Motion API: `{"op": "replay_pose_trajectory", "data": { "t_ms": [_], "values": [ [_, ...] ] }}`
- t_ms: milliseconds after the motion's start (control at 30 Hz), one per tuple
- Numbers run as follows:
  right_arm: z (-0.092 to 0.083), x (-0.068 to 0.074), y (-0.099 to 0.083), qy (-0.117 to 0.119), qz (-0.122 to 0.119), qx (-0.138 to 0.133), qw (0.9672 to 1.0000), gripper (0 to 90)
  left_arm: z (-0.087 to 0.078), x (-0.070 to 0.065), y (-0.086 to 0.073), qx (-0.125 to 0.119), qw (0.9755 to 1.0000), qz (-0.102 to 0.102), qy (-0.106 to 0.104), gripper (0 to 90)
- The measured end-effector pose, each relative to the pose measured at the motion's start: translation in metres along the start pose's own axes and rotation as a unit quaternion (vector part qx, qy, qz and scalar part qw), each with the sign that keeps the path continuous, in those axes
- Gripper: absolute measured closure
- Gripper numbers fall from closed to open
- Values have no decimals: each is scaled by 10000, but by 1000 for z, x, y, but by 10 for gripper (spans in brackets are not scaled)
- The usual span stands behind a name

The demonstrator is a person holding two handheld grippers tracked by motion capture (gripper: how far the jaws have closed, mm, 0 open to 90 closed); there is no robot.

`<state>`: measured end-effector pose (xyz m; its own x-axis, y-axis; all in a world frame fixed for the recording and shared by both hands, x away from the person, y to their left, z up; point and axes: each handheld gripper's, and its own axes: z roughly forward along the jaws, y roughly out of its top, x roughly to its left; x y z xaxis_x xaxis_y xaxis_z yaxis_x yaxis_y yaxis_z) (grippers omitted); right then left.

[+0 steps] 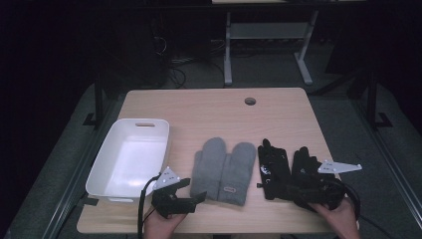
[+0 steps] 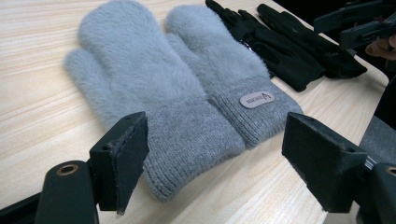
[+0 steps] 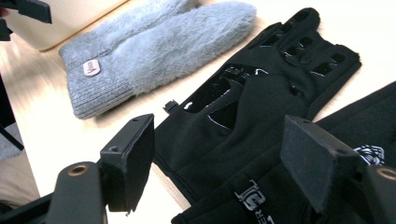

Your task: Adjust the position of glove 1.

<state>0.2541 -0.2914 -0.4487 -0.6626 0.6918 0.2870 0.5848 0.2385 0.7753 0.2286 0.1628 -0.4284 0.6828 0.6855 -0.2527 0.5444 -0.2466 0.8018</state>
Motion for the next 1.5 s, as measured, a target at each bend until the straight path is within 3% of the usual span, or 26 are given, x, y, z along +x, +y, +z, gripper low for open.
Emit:
{"op": "replay_pose_trajectory", "data": {
  "t_ms": [333, 633, 900, 967, 1167, 1500],
  "values": [
    [0, 10, 7, 100, -88, -124, 9998, 252, -5, 0, 0, -106, 9999, -9, 9, 225],
    [6, 19, 31, 246, -325, -183, 9990, 241, -6, -1, 1, -125, 9999, 13, 22, 225],
    [25, 29, 65, 383, -693, 42, 9969, 239, -7, 0, 1, -128, 9999, 17, 41, 225],
    [34, 34, 80, 453, -851, 171, 9952, 239, -8, 0, 1, -149, 9999, 19, 43, 225],
    [61, 43, 102, 513, -1079, 458, 9918, 241, -8, 0, 2, -137, 9999, 48, 31, 225],
    [114, 51, 114, 643, -1328, 1077, 9832, 275, -7, 0, 1, -120, 9999, 77, 11, 225]
  ]
}}
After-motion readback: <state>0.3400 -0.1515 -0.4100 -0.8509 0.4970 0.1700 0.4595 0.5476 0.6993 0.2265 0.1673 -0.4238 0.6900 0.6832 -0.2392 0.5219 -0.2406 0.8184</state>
